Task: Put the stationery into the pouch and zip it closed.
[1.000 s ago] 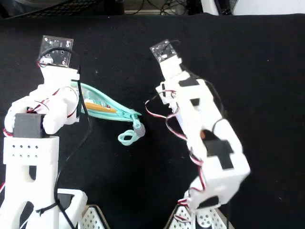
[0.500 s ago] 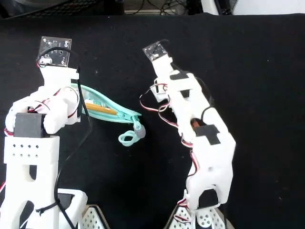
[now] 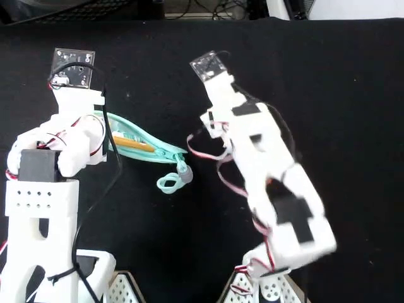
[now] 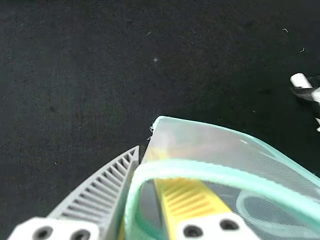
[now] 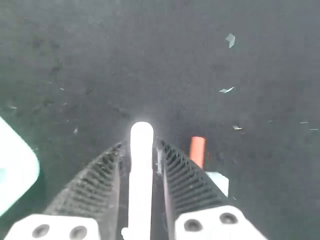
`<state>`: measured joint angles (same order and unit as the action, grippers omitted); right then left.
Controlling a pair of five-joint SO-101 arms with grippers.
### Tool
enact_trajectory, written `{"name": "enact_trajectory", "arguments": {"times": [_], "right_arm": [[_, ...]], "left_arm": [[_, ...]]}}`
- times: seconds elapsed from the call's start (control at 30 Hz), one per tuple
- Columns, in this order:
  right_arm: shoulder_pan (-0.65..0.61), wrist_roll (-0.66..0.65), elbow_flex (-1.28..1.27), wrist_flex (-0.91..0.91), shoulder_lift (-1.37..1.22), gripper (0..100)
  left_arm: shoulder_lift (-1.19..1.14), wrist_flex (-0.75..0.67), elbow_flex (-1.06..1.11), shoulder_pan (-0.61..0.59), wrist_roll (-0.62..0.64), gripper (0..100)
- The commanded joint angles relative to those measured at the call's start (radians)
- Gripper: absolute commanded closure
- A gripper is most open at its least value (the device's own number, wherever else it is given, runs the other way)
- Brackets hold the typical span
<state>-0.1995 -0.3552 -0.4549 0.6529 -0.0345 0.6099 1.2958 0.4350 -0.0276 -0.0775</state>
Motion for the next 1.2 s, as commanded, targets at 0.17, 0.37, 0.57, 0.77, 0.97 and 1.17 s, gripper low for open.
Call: {"name": "enact_trajectory", "arguments": {"times": [0.17,0.37,0.57,0.77,0.97,1.17], "right_arm": [[-0.017,0.006,-0.228,-0.028,0.618,98.6],[-0.08,0.026,-0.159,0.074,0.94,98.6],[-0.33,0.238,-0.143,0.035,1.233,98.6],[-0.462,0.255,-0.199,-0.081,1.383,98.6],[-0.563,0.252,-0.206,-0.256,1.4,98.6],[-0.7,0.25,-0.206,-0.262,1.397,98.6]], "left_arm": [[-0.031,0.017,-0.097,0.016,-0.002,97],[-0.031,0.02,-0.097,0.016,0.006,97],[-0.023,0.015,-0.062,0.007,0.008,97],[-0.021,0.014,-0.004,0.012,0.008,97],[-0.021,0.014,0.002,0.016,0.008,97],[-0.021,0.014,0.005,0.015,0.008,97]]}}
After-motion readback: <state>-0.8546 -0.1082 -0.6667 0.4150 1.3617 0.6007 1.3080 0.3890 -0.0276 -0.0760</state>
